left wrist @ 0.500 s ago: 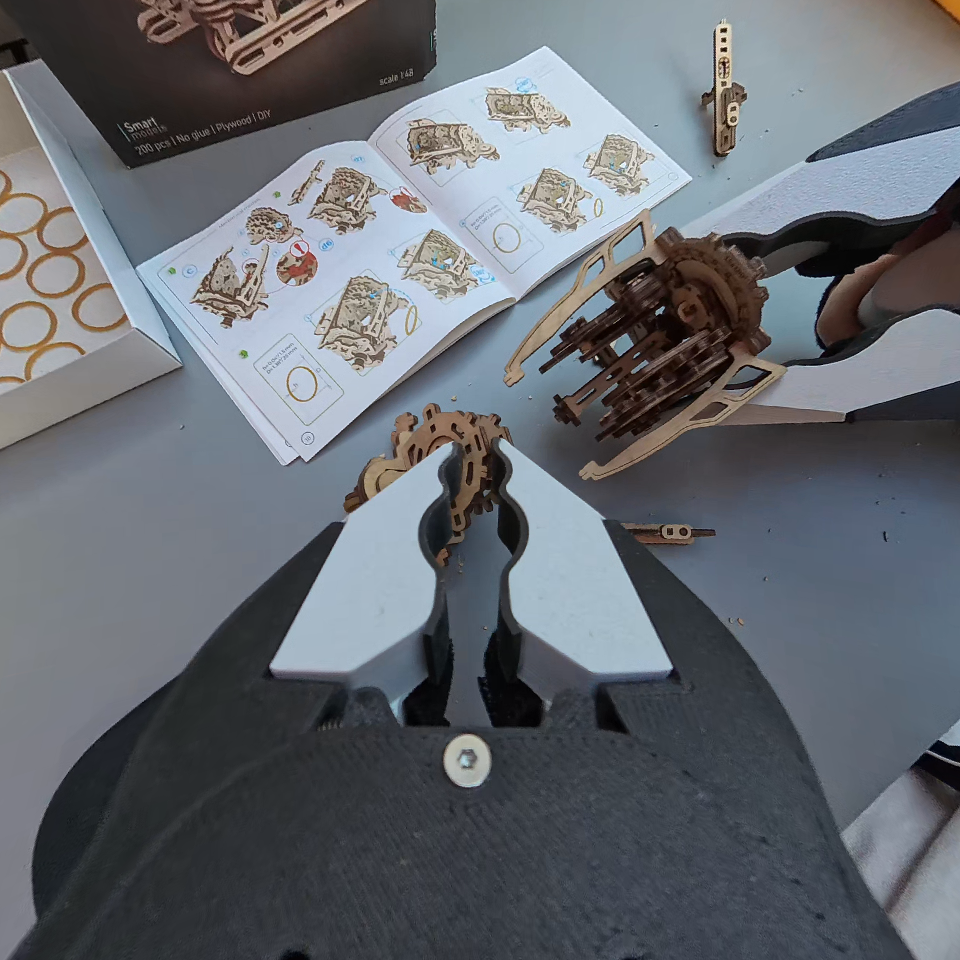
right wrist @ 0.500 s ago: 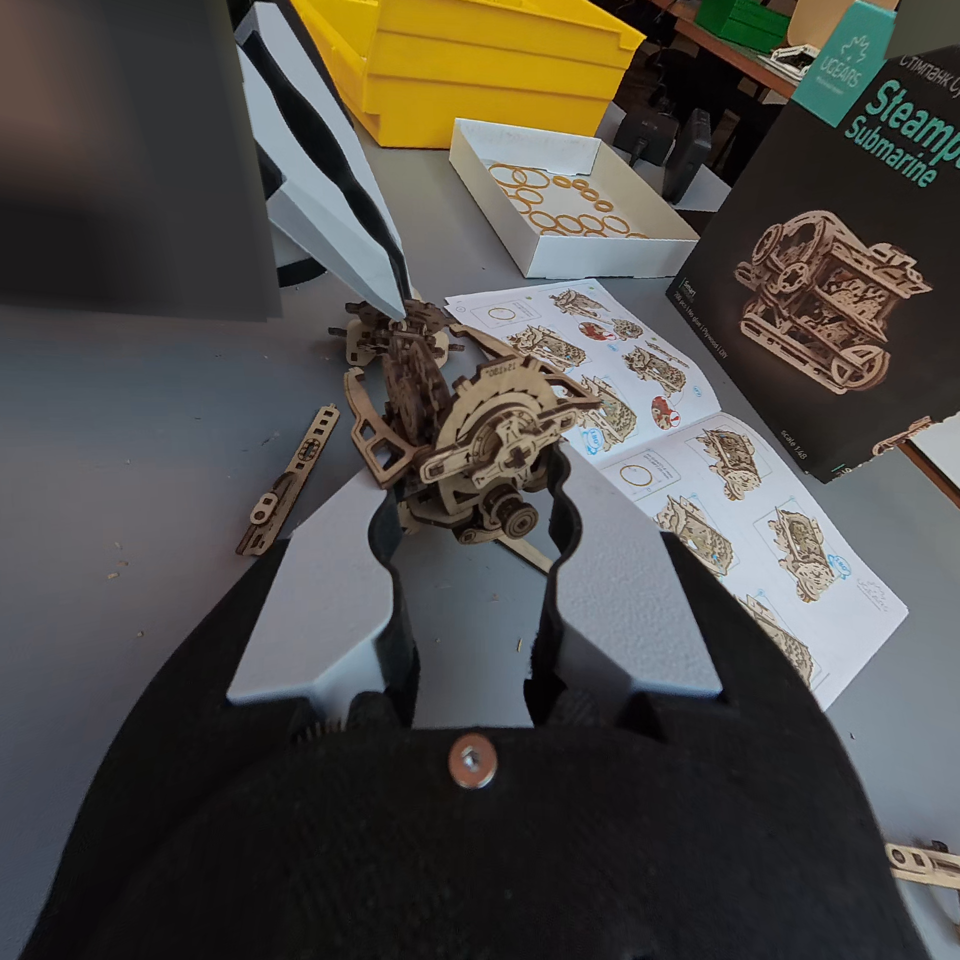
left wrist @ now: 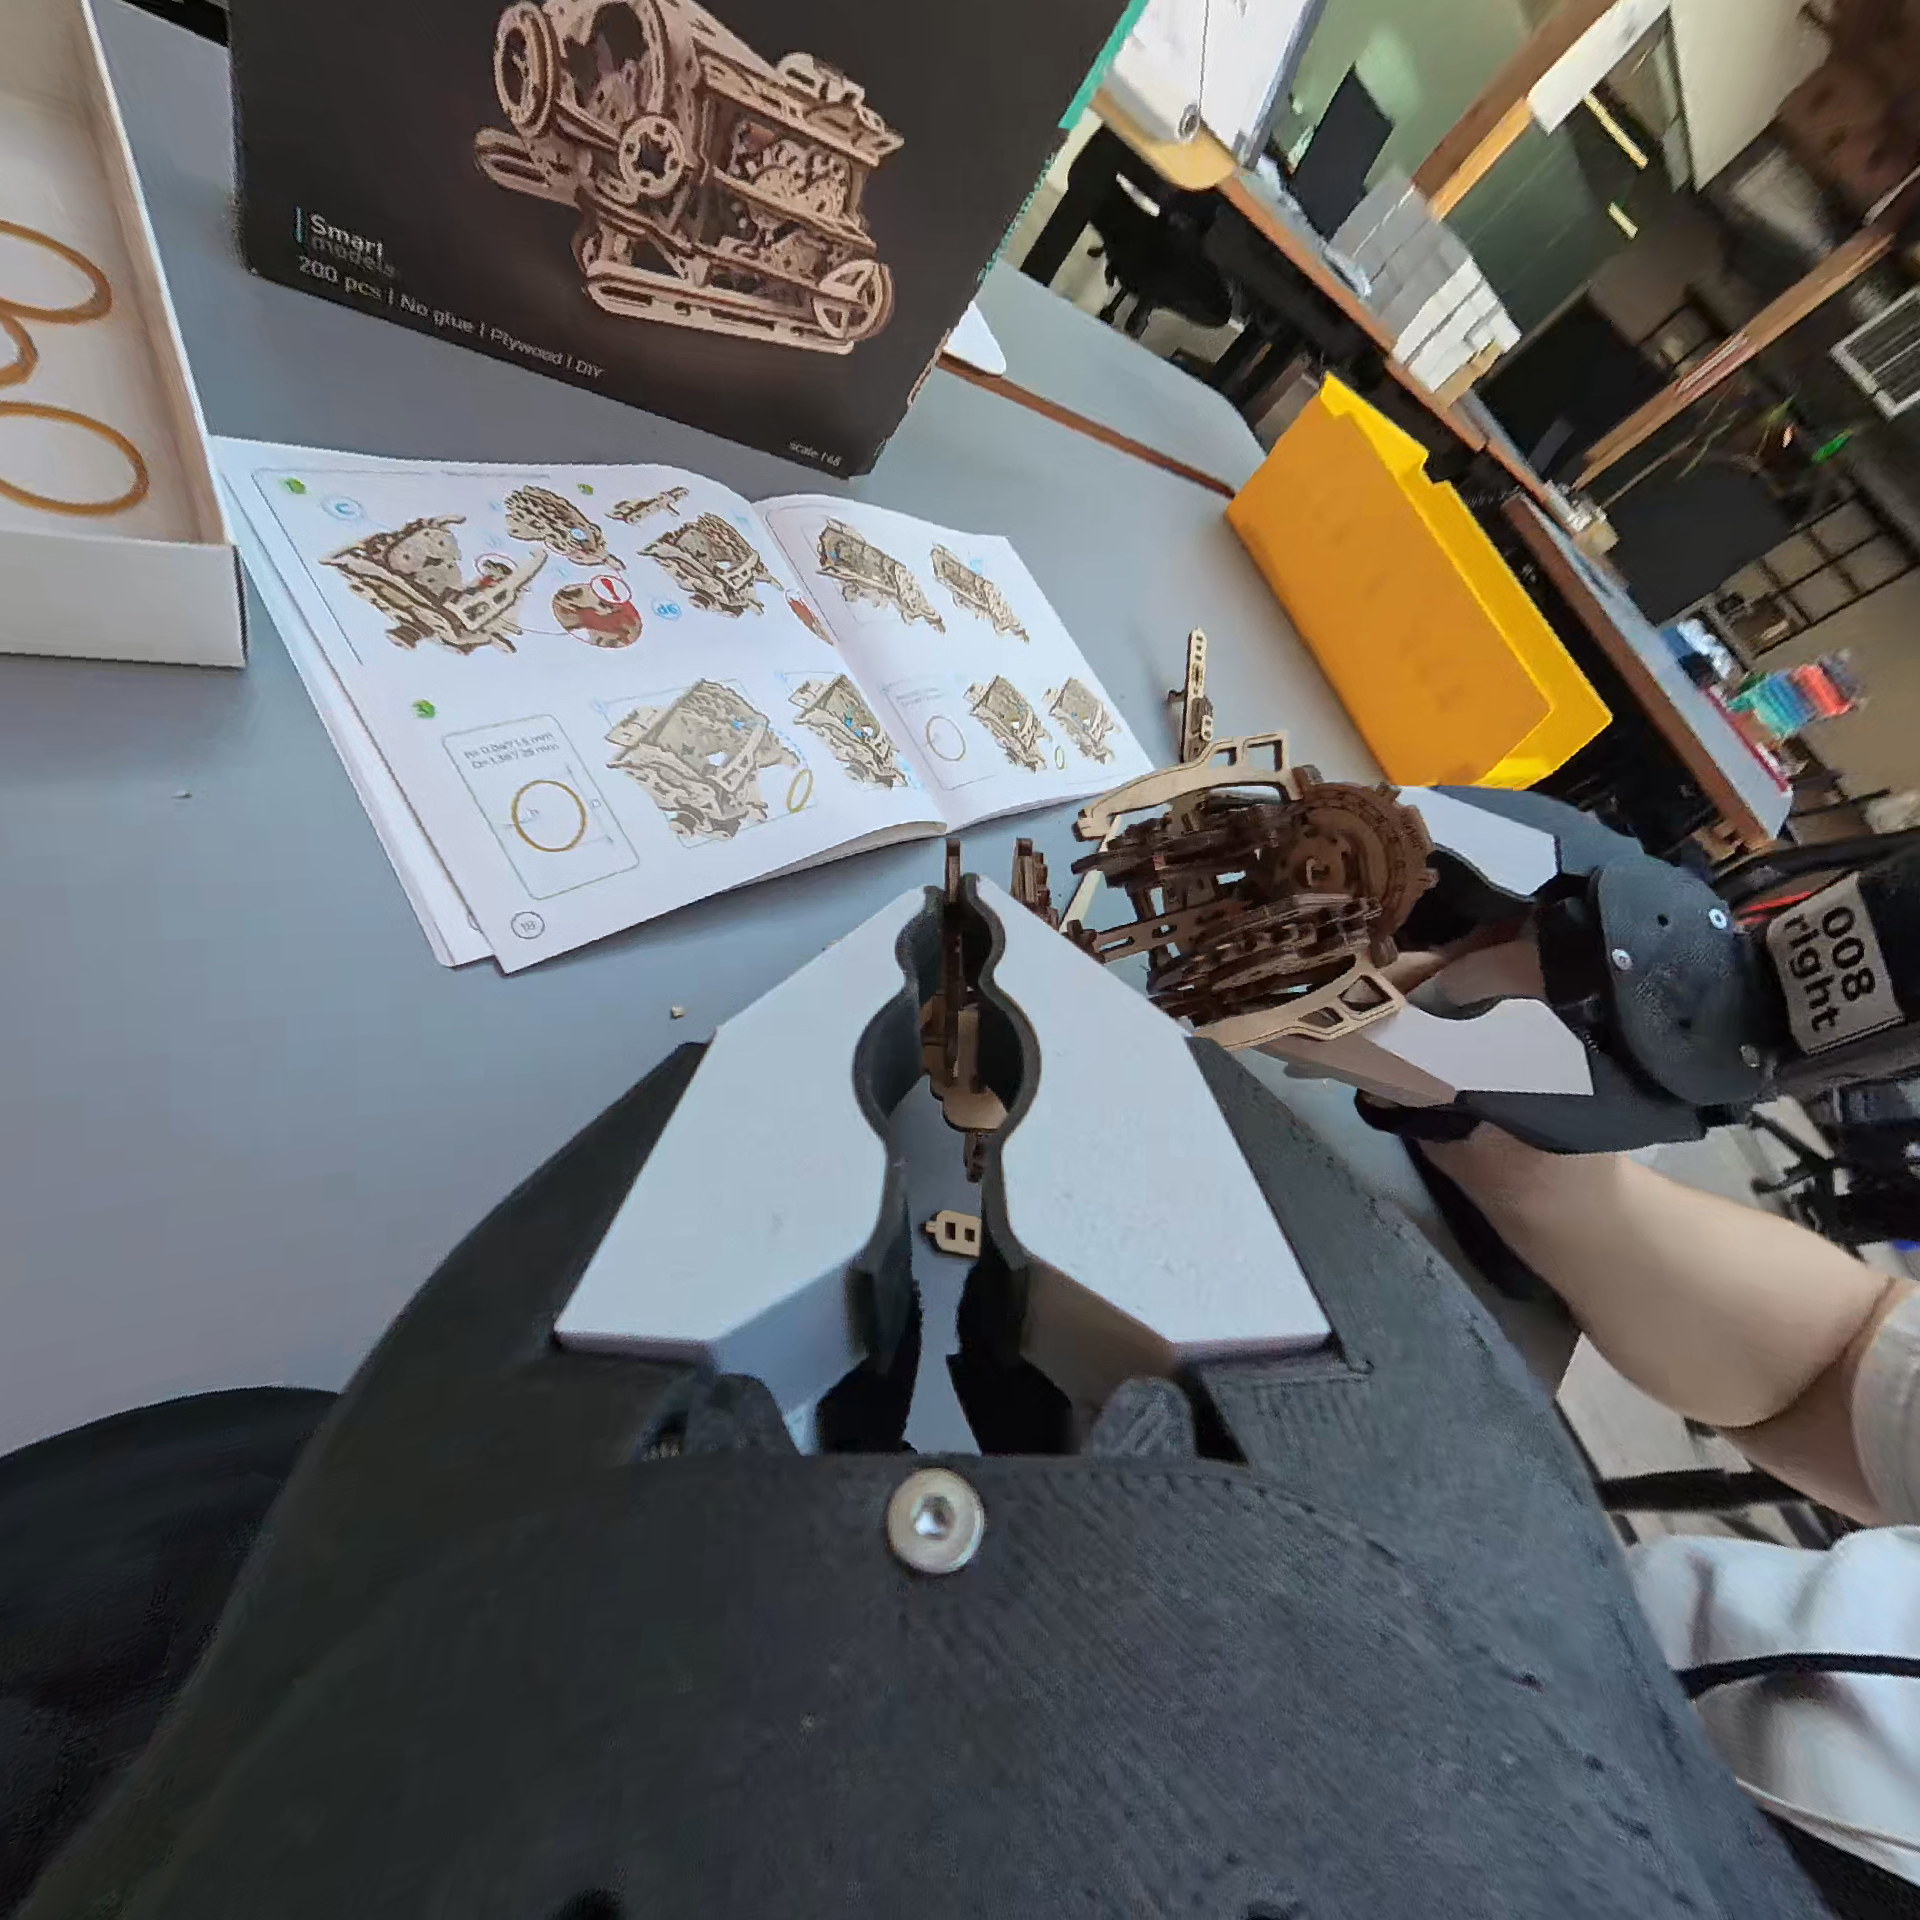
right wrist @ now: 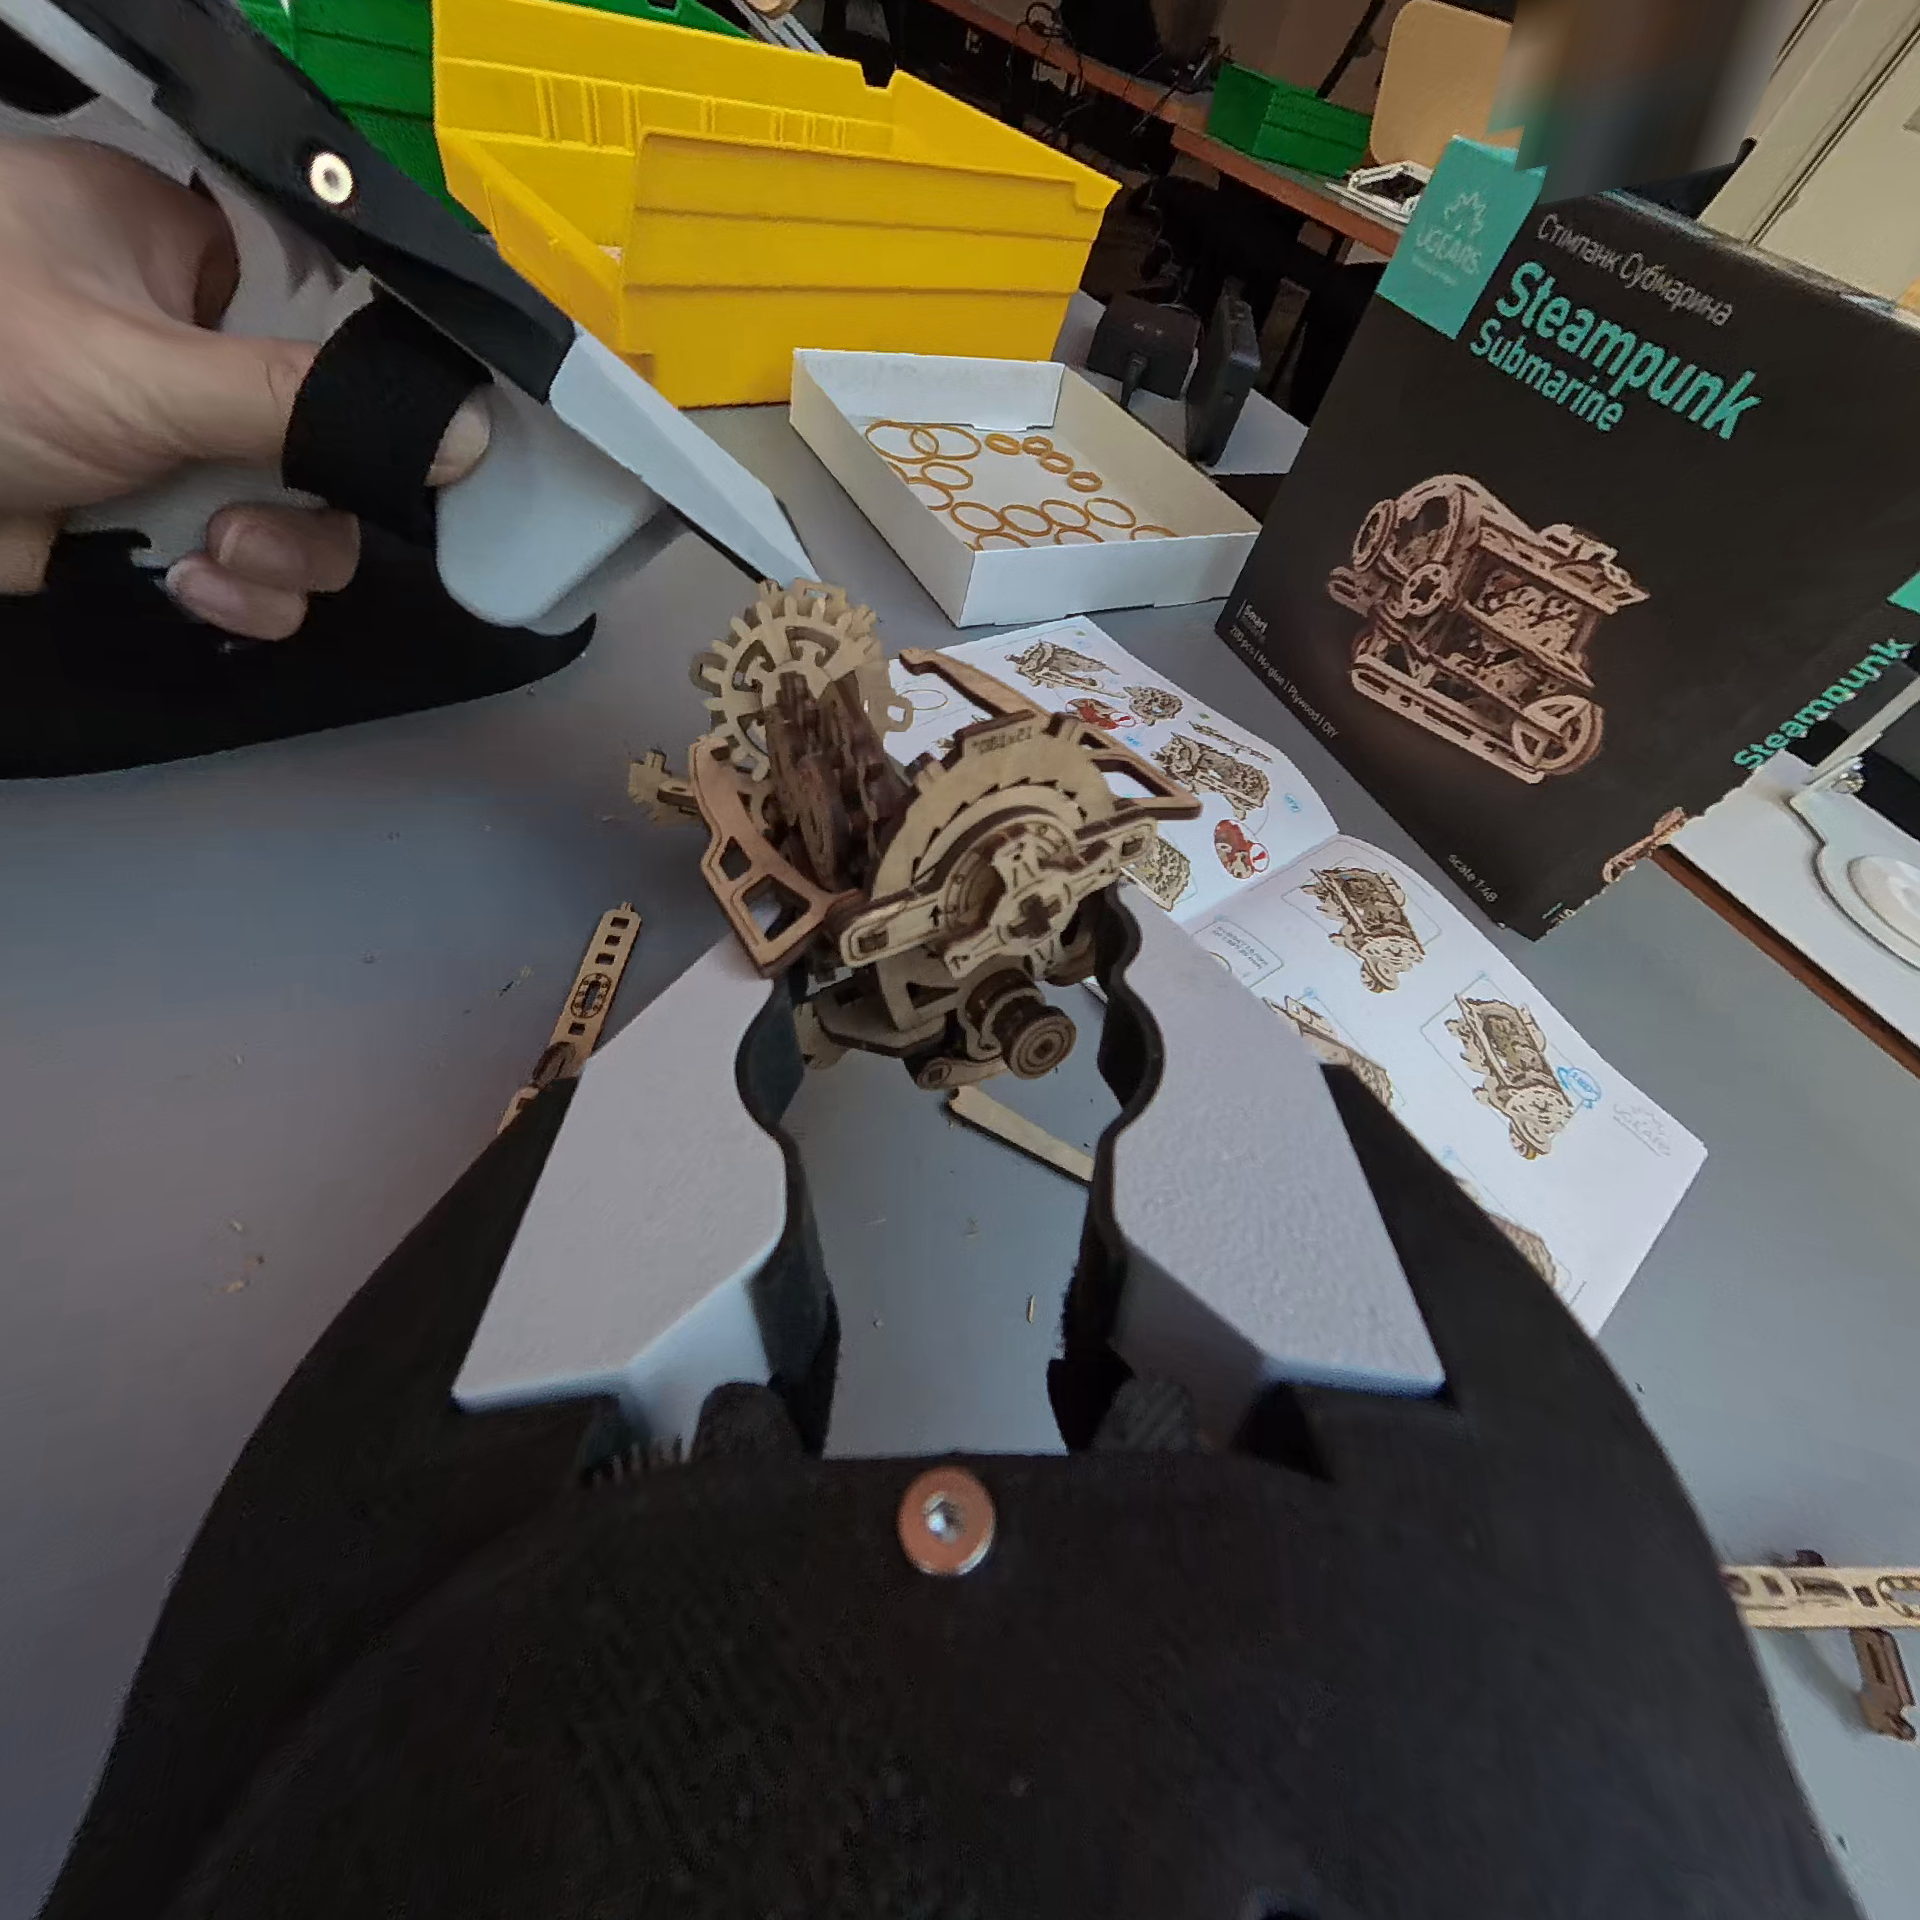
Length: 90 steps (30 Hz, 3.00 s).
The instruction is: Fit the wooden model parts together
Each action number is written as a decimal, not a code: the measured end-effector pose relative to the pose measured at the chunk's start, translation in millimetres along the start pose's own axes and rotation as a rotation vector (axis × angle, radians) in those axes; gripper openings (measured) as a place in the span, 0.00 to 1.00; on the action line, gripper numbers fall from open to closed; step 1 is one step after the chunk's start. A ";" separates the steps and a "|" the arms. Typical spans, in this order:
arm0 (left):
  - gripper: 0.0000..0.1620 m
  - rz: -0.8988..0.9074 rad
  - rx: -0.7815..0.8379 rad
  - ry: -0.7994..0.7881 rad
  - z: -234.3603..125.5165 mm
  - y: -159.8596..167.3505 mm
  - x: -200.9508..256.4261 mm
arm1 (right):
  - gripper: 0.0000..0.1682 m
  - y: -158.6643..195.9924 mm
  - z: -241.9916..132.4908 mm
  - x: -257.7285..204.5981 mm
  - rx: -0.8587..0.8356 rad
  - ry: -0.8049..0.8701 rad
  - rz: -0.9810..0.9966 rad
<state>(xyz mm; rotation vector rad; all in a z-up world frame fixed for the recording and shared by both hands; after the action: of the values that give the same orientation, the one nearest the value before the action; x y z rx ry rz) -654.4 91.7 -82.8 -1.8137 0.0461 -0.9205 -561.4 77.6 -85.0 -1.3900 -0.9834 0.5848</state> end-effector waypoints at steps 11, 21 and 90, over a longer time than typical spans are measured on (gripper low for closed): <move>0.00 0.114 0.151 -0.040 10.5 -2.2 9.9 | 0.33 10.8 -3.6 9.0 -0.081 0.097 0.154; 0.00 0.076 0.220 -0.047 9.4 6.7 9.6 | 0.33 10.4 2.8 -3.5 -0.127 0.174 0.096; 0.02 -0.215 0.268 0.027 -9.2 8.2 -0.1 | 0.33 8.5 19.5 -23.3 -0.141 0.240 -0.070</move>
<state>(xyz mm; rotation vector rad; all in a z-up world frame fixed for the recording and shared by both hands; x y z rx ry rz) -656.9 80.9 -88.1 -1.5765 -0.2489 -1.0479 -587.8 69.8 -100.3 -1.5045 -0.8879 0.2918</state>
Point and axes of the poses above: each gripper's, where its closed fingertips meet, z out along the fingers, y out of its underside, x = y × z across the jaws, the point moved 1 cm from there along -z, back along the fingers, and after that the axes turned 14 degrees about x, right-handed, at the moved point
